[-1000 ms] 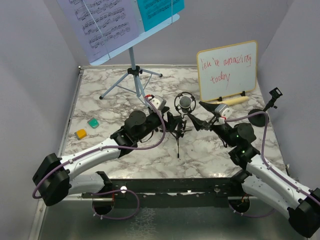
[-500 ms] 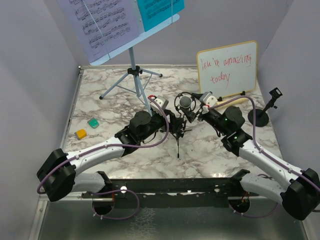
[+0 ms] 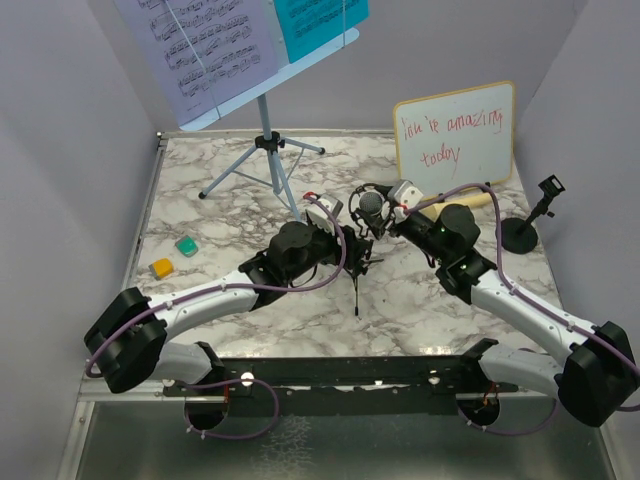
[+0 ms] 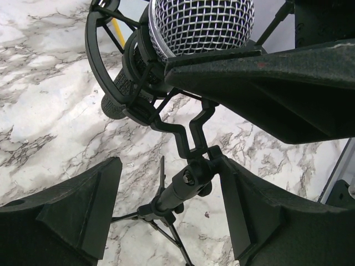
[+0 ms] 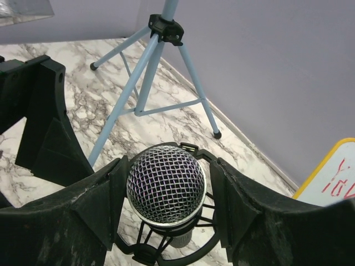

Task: Pack up the instrument practice props
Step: Remove the microphone from the microphone stand.

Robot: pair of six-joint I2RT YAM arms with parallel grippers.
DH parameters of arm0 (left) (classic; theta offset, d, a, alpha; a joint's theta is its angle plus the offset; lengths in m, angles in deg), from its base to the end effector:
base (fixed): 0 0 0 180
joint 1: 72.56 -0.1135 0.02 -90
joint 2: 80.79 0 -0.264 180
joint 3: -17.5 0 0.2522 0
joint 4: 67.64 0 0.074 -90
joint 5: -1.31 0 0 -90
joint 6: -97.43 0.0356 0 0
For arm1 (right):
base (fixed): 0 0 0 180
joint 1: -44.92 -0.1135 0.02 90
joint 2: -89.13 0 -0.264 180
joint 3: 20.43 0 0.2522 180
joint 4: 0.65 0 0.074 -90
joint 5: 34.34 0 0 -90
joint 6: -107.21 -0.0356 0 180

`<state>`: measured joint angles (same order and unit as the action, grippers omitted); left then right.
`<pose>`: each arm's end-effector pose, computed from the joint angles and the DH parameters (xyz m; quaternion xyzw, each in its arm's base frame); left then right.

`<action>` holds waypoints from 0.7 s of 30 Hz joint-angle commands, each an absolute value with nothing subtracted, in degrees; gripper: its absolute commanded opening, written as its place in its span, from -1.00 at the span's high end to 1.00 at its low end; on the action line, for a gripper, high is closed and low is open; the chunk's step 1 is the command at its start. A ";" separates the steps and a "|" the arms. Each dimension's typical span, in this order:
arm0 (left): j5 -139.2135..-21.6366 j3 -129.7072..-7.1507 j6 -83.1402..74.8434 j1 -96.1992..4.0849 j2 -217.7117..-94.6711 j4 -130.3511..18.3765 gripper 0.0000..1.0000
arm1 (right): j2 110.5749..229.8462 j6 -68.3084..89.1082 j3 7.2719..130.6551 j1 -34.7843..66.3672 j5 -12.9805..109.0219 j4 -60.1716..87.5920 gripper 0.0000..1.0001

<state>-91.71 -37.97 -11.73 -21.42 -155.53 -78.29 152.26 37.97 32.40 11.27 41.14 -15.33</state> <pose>0.1877 -0.2300 0.2685 0.1923 0.7334 -0.3589 0.5444 0.2090 0.1498 0.3122 -0.3906 0.5572 0.1670 0.7135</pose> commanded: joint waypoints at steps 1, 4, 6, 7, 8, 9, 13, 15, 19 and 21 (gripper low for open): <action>-91.67 -39.68 -12.77 -21.10 -156.64 -79.46 -0.52 | 152.38 38.40 34.47 11.17 39.49 -13.78 -0.26; -91.59 -39.77 -13.31 -21.11 -157.04 -79.38 -0.49 | 151.87 38.16 34.46 11.15 38.96 -13.33 -0.11; -91.59 -39.83 -13.84 -21.08 -157.23 -79.37 -0.46 | 151.41 38.05 34.66 11.17 38.24 -12.89 0.04; -91.56 -39.85 -14.06 -21.07 -157.45 -79.29 -0.44 | 151.15 37.97 34.89 11.17 37.81 -12.75 0.13; -91.46 -39.90 -14.22 -21.12 -157.51 -79.24 -0.42 | 150.92 37.73 35.01 11.17 37.51 -12.73 0.22; -91.30 -40.00 -14.34 -21.12 -157.62 -79.16 -0.41 | 150.68 37.43 35.16 11.17 37.03 -12.91 0.30; -90.89 -40.37 -14.78 -21.07 -157.89 -78.80 -0.31 | 150.06 36.92 36.62 11.17 35.13 -12.90 0.46; -91.08 -40.47 -14.91 -21.06 -158.10 -78.45 -0.26 | 149.73 36.46 37.78 11.18 34.35 -12.19 0.48; -91.66 -40.88 -15.24 -21.01 -158.54 -77.52 -0.24 | 148.71 35.26 39.33 11.17 31.92 -12.03 0.51; -91.91 -41.07 -15.45 -20.99 -158.66 -77.12 -0.20 | 148.14 34.41 40.01 11.19 30.88 -11.41 0.53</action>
<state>-91.21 -39.57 -14.98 -21.05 -157.51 -79.01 151.06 36.77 36.31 11.29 35.83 -9.91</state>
